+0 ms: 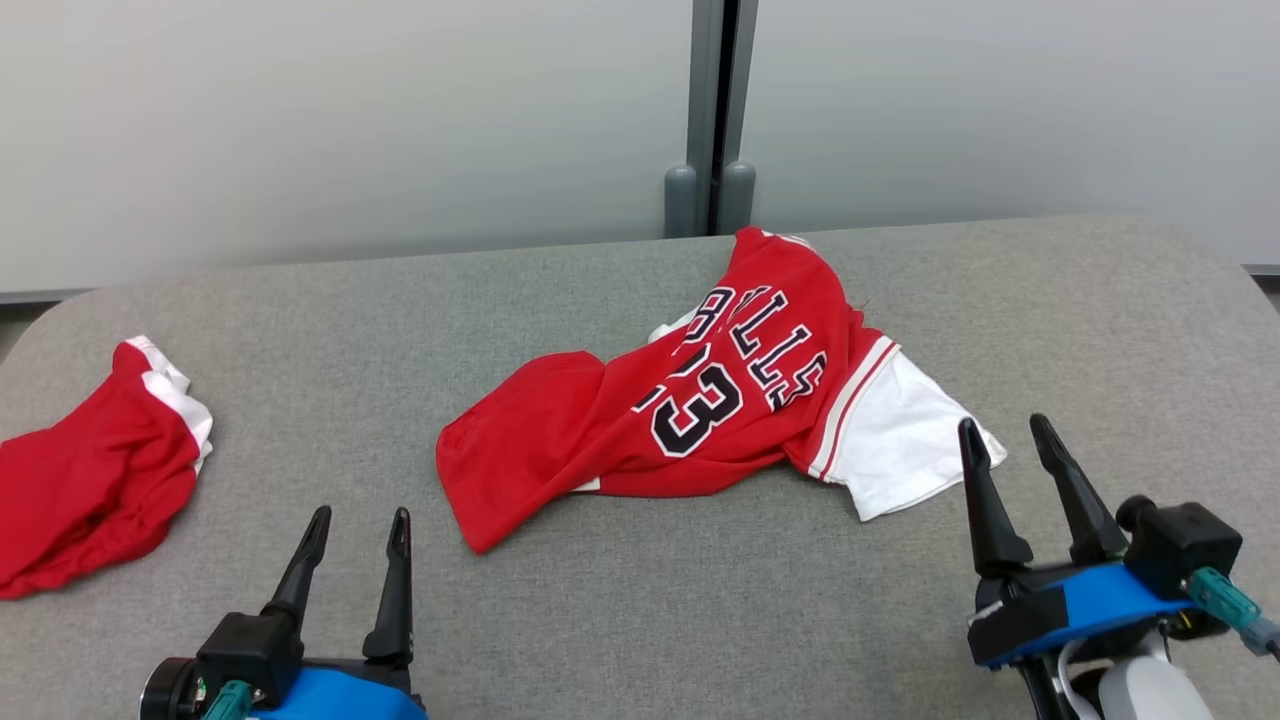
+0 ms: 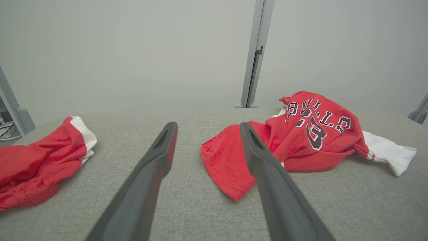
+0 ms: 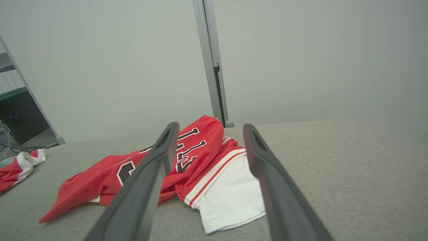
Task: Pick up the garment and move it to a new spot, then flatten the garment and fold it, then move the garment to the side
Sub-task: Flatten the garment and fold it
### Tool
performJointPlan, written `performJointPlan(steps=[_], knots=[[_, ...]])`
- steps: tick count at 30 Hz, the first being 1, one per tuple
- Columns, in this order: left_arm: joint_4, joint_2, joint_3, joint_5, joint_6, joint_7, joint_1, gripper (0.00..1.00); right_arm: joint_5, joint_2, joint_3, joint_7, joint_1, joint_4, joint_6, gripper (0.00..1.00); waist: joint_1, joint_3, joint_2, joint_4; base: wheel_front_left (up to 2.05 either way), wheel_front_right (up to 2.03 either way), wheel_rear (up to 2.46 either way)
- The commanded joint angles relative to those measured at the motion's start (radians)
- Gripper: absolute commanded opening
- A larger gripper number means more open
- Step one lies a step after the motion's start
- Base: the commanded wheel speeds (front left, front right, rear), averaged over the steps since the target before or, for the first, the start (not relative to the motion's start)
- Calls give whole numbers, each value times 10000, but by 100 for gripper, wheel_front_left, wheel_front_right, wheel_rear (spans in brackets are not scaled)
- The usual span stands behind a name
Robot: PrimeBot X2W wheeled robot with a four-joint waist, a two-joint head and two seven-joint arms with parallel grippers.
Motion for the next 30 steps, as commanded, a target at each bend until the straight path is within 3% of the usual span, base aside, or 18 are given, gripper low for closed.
performJointPlan(steps=[1,11,26,30], knots=[[-18,53,78,-60,55,-26,114,100,-109,51,-108,208,305,-226,1,100,2,-118,1,-96,0,0,0],[55,66,367,-180,235,-26,483,100,-681,234,-672,1386,1586,-1604,1,100,2,-266,1,-30,0,0,0],[351,-12,227,-294,152,74,165,100,-288,237,-498,1490,1830,-1688,1,100,2,-215,1,-40,0,0,0],[902,134,-120,-300,-126,869,-577,100,-242,233,-511,1494,1699,-1694,1,100,2,51,1,-23,0,0,0]])
